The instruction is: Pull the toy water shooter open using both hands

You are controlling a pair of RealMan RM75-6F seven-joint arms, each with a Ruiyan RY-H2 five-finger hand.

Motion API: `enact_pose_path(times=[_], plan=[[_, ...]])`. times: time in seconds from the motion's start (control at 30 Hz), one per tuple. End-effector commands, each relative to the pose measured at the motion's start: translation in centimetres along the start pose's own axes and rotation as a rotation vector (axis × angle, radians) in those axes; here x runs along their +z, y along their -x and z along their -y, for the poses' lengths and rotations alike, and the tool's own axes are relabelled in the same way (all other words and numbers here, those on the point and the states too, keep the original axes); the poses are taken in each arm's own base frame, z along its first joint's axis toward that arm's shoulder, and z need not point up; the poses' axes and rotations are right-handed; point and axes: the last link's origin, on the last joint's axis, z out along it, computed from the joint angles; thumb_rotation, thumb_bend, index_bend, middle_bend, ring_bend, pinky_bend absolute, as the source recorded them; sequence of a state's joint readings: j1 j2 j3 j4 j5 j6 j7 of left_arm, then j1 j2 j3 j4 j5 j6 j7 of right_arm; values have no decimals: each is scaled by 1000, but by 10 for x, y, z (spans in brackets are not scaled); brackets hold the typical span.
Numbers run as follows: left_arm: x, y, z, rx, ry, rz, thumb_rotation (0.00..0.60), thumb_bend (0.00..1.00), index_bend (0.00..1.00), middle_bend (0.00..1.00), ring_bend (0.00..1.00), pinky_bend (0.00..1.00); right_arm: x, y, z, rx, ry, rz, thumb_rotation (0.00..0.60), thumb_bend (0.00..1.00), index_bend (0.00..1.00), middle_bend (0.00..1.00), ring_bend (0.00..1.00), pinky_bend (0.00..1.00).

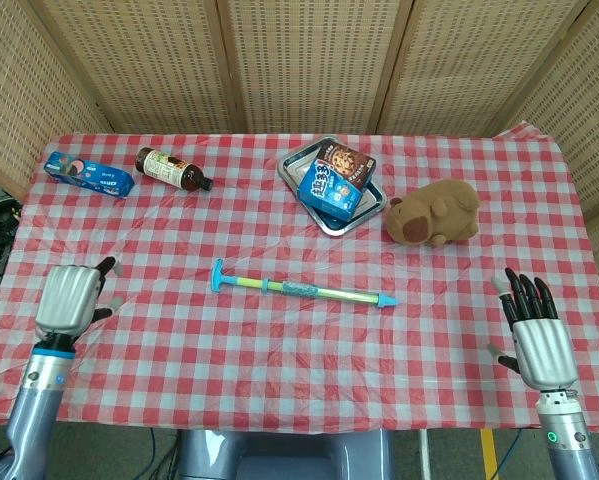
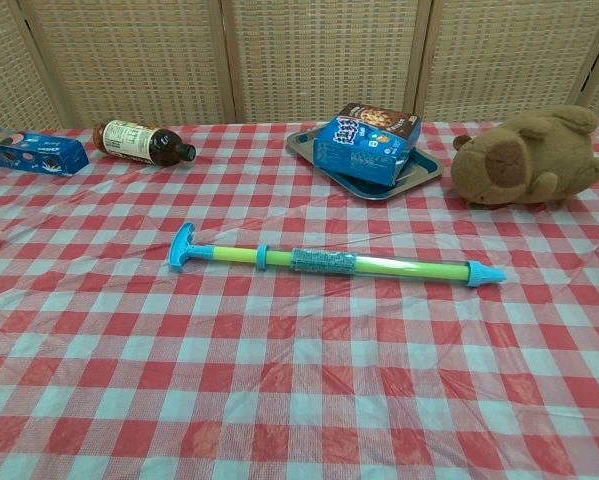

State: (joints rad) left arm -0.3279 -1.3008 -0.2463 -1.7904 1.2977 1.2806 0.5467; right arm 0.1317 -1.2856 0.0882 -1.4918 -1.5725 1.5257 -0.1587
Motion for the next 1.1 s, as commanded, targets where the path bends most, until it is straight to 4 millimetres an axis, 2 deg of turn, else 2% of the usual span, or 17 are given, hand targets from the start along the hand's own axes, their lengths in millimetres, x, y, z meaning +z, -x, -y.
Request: enact_pose_path(times=[0.03,0.23,0.37,0.47,0.5,0.53,0.7,0.9,1.1], plan=[[38,4,-39,8,47,64,600,219,475,925,863,756,1,-1,-2,3,10,-6,600,14,0,0,0,0],[71,8,-71,18,60,96,600,225,466,931,865,764,3,-1,-7,10,29,-3,600,13,0,0,0,0],[85,13,-88,15,69,130,600,261,455,933,866,765,4,0,-10,17,39,6,600,14,0,0,0,0],[98,24,-107,28,85,186,600,271,418,933,866,765,5,1,-11,21,45,17,600,13,0,0,0,0],[102,36,-120,42,102,236,600,272,399,933,866,765,5,2,-12,25,50,26,600,13,0,0,0,0],[105,39,-124,47,97,247,600,273,383,933,866,765,6,2,-13,27,50,28,600,13,0,0,0,0],[112,55,-140,74,88,301,600,274,360,933,866,765,6,2,-14,34,58,33,600,14,0,0,0,0],[117,74,-160,81,102,362,600,281,402,933,866,765,6,1,-17,42,64,33,600,13,0,0,0,0],[120,79,-172,89,111,366,600,282,440,933,866,765,5,0,-17,49,63,29,600,13,0,0,0,0]])
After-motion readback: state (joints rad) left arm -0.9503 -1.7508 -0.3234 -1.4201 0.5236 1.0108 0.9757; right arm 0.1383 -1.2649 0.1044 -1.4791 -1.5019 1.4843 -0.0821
